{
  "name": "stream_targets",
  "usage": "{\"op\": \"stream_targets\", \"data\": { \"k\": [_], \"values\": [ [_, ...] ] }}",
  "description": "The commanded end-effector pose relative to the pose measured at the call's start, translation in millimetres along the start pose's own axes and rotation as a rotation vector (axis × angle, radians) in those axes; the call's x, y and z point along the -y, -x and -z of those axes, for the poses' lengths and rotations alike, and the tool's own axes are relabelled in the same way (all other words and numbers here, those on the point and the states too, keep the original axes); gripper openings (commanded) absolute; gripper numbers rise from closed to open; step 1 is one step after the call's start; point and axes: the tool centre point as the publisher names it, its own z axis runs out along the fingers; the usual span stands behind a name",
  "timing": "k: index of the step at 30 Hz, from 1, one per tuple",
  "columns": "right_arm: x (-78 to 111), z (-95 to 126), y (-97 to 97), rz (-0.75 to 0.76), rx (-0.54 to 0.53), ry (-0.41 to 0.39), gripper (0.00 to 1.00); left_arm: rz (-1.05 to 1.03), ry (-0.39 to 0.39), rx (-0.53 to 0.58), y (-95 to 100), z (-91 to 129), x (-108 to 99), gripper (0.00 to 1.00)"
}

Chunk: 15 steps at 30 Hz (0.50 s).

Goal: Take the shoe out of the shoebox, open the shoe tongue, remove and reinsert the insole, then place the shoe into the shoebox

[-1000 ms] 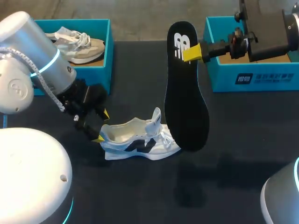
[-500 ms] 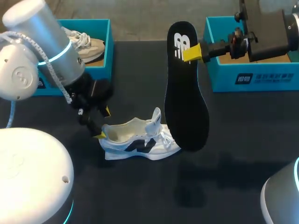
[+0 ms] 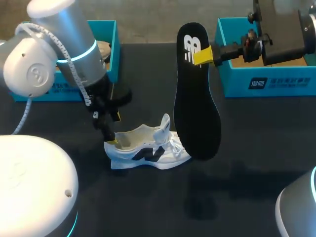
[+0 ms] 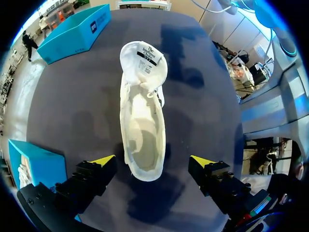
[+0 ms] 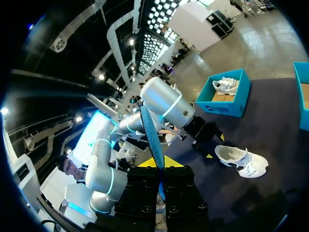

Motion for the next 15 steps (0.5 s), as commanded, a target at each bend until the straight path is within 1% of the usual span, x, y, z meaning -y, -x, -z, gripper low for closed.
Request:
{"op": "stream_targets", "data": {
  "k": [1, 15],
  "values": [
    [-1.4, -2.5, 0.0, -0.003, 0.003, -0.002, 0.00, 0.001, 0.018, -0.001, 2.1, -0.2, 3.0, 1.00],
    [-1.4, -2.5, 0.0, -0.003, 0.003, -0.002, 0.00, 0.000, 0.015, -0.001, 4.0, -0.5, 2.4, 1.00]
  ]
}}
